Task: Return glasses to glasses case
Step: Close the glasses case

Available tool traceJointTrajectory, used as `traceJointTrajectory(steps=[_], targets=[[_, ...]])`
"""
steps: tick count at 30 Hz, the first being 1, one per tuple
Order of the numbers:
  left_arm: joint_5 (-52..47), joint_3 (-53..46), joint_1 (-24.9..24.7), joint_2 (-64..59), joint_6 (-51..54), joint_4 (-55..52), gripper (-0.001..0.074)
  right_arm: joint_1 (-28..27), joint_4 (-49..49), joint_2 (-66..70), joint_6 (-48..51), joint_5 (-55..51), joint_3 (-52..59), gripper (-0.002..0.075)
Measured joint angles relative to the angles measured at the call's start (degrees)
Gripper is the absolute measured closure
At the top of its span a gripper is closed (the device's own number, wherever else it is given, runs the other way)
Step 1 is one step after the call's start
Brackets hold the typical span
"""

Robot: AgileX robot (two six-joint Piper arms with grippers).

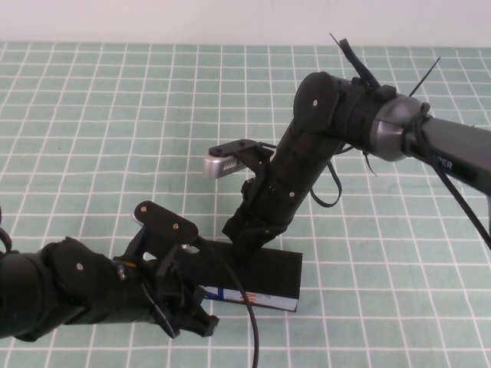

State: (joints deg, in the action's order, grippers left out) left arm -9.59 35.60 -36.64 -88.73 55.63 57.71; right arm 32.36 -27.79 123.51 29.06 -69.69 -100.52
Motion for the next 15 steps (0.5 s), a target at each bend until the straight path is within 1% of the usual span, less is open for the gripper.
traceJointTrajectory(steps=[9, 12, 15], targets=[[-1.44, 0.00, 0.00, 0.14, 0.46, -0.22, 0.0737, 0.00, 0.29, -1.05, 0.00, 0.00, 0.14, 0.0737], [-3.81, 0.00, 0.00, 1.87, 1.62, -0.31, 0.0737, 0.00, 1.26, -3.95, 0.00, 0.00, 0.25, 0.0737], [-7.40, 0.59, 0.00, 6.25, 3.26, -0.67, 0.0737, 0.00, 3.92, -8.81, 0.00, 0.22, 0.25, 0.0737]])
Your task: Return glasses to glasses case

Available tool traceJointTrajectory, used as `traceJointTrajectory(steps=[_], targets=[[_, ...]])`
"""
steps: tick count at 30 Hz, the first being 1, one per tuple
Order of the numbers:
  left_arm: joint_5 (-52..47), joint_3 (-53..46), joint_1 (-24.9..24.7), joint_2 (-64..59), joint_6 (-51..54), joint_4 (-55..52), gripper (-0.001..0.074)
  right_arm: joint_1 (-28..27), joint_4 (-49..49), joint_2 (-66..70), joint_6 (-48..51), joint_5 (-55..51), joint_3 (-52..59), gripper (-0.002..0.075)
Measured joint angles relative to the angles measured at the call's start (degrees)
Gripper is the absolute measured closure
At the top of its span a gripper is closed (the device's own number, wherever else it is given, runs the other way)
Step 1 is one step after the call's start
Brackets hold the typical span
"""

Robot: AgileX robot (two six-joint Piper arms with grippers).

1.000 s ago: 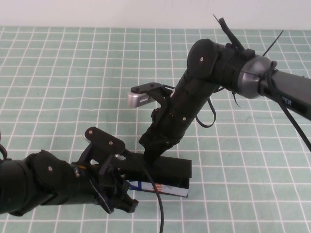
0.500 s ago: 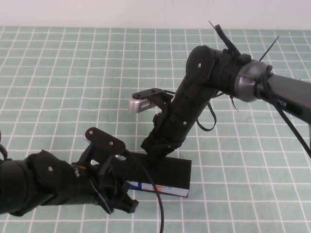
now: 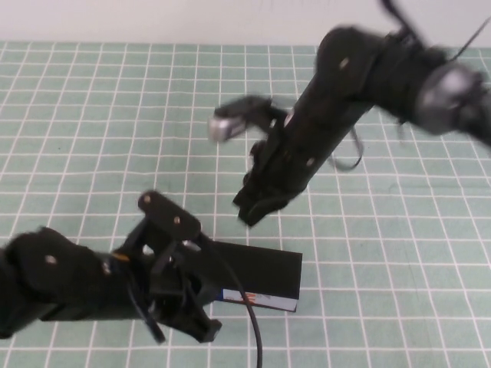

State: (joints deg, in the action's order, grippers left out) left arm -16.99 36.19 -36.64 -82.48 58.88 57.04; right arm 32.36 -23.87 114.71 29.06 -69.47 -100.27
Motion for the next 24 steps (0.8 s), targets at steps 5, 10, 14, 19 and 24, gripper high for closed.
traceJointTrajectory(steps=[5, 10, 14, 19, 24], targets=[[-5.31, 4.67, 0.00, 11.17, 2.97, -0.26, 0.0737, 0.00, 7.28, -11.21, -0.69, 3.15, 0.00, 0.0737], [-10.13, 11.79, 0.00, 20.62, 4.76, -0.60, 0.0737, 0.00, 12.22, -22.45, -2.22, 9.09, 0.00, 0.0737], [-18.10, 15.96, 0.00, 25.10, 9.04, -0.60, 0.0737, 0.00, 12.65, -31.66, -2.37, 11.41, 0.00, 0.0737], [-30.92, 14.89, -0.21, 24.40, 10.53, -1.87, 0.0737, 0.00, 12.75, -41.20, -2.37, 11.69, 0.80, 0.0737], [-36.86, 12.38, -0.21, 20.72, 9.51, -4.53, 0.0737, 0.00, 12.87, -52.92, -2.37, 13.10, 8.66, 0.0737]])
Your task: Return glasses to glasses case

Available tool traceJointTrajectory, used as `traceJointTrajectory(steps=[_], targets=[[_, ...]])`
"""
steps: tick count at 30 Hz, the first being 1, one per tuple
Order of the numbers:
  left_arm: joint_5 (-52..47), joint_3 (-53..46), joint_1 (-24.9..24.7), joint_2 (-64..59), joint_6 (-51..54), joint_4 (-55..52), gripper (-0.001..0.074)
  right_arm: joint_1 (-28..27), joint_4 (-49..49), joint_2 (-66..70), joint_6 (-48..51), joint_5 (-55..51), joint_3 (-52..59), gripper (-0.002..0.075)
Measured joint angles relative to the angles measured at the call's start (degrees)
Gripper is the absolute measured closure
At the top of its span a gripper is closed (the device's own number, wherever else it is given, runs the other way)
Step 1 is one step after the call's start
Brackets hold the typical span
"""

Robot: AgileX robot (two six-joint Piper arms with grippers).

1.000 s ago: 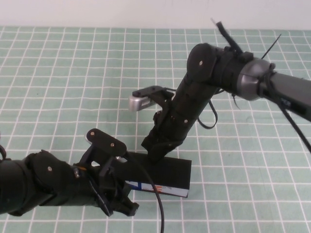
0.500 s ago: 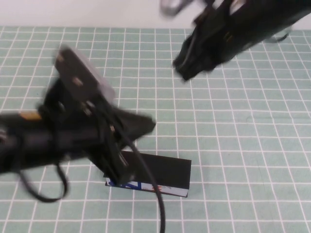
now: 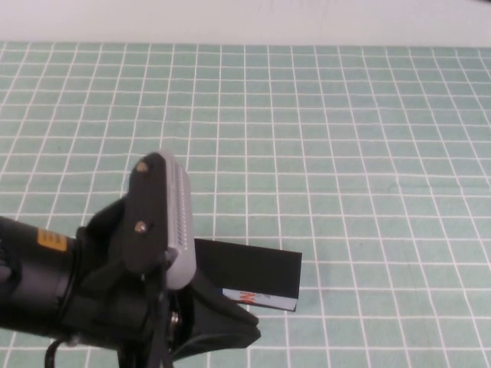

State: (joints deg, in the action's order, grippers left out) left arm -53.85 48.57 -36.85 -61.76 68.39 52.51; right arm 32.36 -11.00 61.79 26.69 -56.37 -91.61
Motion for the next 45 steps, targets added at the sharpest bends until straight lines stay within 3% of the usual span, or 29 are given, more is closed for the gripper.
traceJointTrajectory(steps=[5, 10, 16, 23, 30, 45], targets=[[-0.29, -0.23, 1.63, 0.22, -3.60, -2.12, 0.0737, 0.00, 1.79, -12.48, 0.00, 2.89, 13.55, 0.0737], [-0.90, -0.23, 7.86, 6.46, -6.65, -2.38, 0.0737, 0.00, 5.36, -26.12, -2.20, 7.48, 29.95, 0.0737], [-1.54, 0.31, 16.32, 18.21, -8.45, -3.37, 0.0737, 0.00, 11.71, -39.42, -11.44, 13.46, 48.80, 0.0737], [7.62, 1.37, 21.38, 30.04, -12.20, -8.77, 0.0737, 0.00, 13.79, -48.57, -14.81, 18.08, 63.40, 0.0737], [16.05, 1.37, 21.46, 35.39, -13.14, -13.51, 0.0737, 0.00, 14.13, -49.64, -14.93, 18.79, 68.82, 0.0737], [16.68, 1.37, 21.46, 35.84, -13.18, -13.96, 0.0737, 0.00, 14.13, -49.64, -15.06, 18.04, 70.24, 0.0737]])
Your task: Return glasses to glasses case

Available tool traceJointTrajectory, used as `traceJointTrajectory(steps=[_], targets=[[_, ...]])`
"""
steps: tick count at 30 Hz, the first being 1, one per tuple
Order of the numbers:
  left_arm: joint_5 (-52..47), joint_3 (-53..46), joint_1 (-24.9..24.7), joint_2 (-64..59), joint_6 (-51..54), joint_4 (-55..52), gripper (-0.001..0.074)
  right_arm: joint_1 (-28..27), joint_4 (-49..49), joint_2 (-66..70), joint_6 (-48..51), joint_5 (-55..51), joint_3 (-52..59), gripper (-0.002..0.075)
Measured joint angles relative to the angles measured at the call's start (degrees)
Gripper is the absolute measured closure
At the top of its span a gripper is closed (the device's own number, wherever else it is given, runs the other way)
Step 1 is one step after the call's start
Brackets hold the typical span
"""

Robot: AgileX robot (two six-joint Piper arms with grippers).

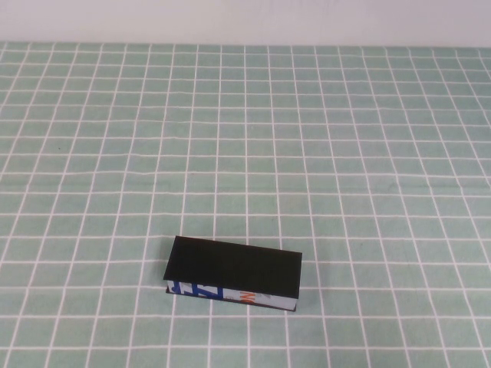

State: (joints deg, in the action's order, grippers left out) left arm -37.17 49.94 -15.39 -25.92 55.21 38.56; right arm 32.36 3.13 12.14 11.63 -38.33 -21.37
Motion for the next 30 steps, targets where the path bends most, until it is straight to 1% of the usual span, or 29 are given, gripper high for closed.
traceJointTrajectory(steps=[12, 16, 20, 22, 23, 25, 27, 30], targets=[[0.19, 0.00, 0.00, 0.00, 0.00, -0.06, 0.0737, 0.00, -0.10, 0.00, 0.00, 0.00, 0.00, 0.0737], [2.35, -0.78, 0.00, 0.00, 0.00, -0.06, 0.0737, 0.00, -0.10, 0.00, 0.00, 0.00, 0.00, 0.0737], [5.08, -3.70, 0.00, 0.12, -0.42, -1.14, 0.0737, 0.00, -0.10, 0.00, 0.00, 0.00, 0.00, 0.0737], [6.83, -6.37, 0.05, 1.09, -4.61, -4.89, 0.0737, 0.00, -0.10, 0.00, 0.00, 0.00, 0.00, 0.0737], [7.99, -7.84, 0.29, 1.90, -9.11, -8.34, 0.0737, 0.00, -0.10, 0.00, 0.00, 0.00, 0.00, 0.0737], [10.35, -10.77, 1.21, 4.19, -20.58, -16.81, 0.0737, 0.00, -0.10, 0.00, 0.00, 0.00, 0.00, 0.0737], [12.69, -14.37, 3.13, 6.90, -35.16, -26.99, 0.0737, 0.00, -0.10, 0.00, 0.00, 0.00, 0.00, 0.0737], [14.07, -20.29, 6.73, 11.55, -49.69, -37.88, 0.0737, 0.00, -0.10, 0.00, 0.00, 0.00, 0.00, 0.0737]])
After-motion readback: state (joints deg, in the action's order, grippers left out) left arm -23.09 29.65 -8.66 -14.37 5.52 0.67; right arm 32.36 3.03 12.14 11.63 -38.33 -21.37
